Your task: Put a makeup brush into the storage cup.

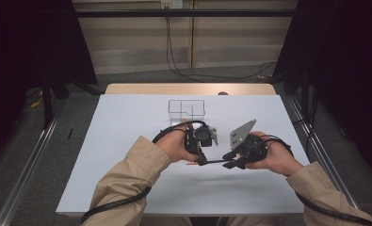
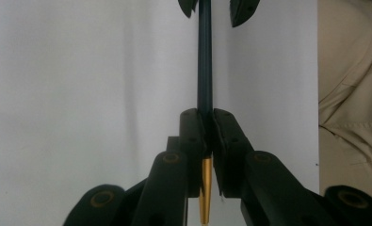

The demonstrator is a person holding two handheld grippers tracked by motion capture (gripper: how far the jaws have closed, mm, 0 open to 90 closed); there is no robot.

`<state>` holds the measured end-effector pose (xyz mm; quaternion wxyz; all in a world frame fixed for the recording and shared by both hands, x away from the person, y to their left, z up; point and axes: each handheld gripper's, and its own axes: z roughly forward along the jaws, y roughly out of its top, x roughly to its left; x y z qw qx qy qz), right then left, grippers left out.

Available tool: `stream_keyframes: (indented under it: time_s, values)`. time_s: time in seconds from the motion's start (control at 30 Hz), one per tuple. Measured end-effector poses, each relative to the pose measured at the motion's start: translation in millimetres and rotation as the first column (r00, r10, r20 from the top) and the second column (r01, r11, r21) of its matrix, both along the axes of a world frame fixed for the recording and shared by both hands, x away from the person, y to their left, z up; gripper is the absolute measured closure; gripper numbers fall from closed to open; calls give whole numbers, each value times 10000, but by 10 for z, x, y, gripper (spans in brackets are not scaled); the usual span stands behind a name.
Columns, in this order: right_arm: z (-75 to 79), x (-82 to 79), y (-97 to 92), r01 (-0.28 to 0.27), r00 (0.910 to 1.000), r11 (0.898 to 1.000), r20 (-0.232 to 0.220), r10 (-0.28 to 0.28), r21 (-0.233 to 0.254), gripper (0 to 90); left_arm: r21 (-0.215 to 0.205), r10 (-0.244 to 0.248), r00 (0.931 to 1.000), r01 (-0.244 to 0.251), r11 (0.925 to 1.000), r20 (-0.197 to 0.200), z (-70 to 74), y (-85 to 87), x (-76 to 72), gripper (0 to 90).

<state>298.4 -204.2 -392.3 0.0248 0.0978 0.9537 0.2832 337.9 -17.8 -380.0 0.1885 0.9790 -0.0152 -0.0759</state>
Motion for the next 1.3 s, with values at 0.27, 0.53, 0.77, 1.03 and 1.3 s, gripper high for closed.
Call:
stream_keyframes:
  time_s: [0.27, 0.53, 0.77, 1.03, 1.3]
  values:
    - [-45, 13, 2, -120, 9998, 9994, -158, 115, -315, 839, -255, -72, 9997, 66, 9997, -214, 14, 2, 6, 831]
    - [-112, -5, -1, -201, 9991, 9989, -387, 184, -435, 852, -493, -91, 9994, 75, 9988, -333, 68, 0, 30, 831]
    - [-130, -6, -16, -220, 9987, 9991, -467, 204, -355, 855, -552, -70, 9993, 50, 9985, -354, 80, -12, 25, 831]
    - [-126, -13, -25, -209, 9989, 9993, -419, 195, -317, 856, -663, -120, 9996, 103, 9977, -257, 81, -1, 28, 822]
    - [-134, -19, -31, -142, 9992, 9995, -374, 131, -289, 856, -824, -38, 10000, 45, 9966, 92, 96, 39, 29, 716]
